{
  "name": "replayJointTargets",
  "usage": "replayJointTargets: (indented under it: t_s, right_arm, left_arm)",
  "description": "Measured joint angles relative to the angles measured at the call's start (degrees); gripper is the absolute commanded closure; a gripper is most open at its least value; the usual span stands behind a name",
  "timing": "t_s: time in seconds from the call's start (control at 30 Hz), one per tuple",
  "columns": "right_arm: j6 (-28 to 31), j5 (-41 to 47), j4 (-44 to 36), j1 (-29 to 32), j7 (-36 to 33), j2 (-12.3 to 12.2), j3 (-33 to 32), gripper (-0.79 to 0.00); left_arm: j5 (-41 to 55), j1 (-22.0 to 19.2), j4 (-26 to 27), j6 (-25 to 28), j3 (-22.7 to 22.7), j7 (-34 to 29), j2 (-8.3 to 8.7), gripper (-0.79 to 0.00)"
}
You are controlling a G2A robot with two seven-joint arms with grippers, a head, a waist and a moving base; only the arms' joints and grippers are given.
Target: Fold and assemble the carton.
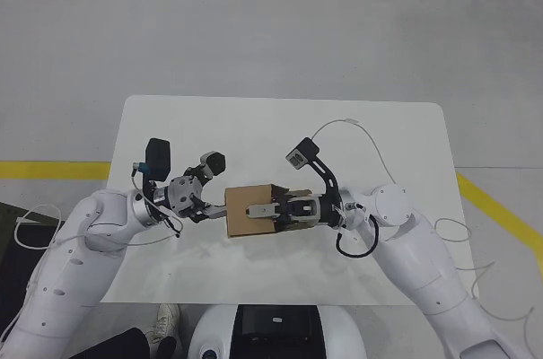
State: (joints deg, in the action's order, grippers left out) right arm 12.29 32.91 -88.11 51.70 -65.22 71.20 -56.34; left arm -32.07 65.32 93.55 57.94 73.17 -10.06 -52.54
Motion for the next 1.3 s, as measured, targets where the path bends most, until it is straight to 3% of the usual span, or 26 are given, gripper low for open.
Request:
replayJointTargets:
  t_s: [0.43,0.93,1.13,1.3]
  right_arm:
    - [0.1,0.0,0.3,-0.1,-0.2,0.1,0.0,0.0]
    - [0.0,-4.9,7.6,-0.2,-0.5,-0.4,-1.3,0.0]
    - [2.2,-6.2,15.4,-2.2,-2.4,-0.1,-0.1,0.0]
    - [4.4,-5.5,21.7,-4.4,-2.9,0.8,2.0,0.0]
  left_arm:
    - [0.1,-0.3,0.0,0.1,-0.1,-0.1,-0.21,-0.785]
    - [-6.1,1.2,-1.9,0.1,4.7,-1.5,0.5,-0.785]
    - [-15.7,1.6,1.3,0.1,2.3,-2.0,1.17,-0.785]
    - [-24.3,1.2,1.1,0.1,-2.0,1.7,1.86,-0.785]
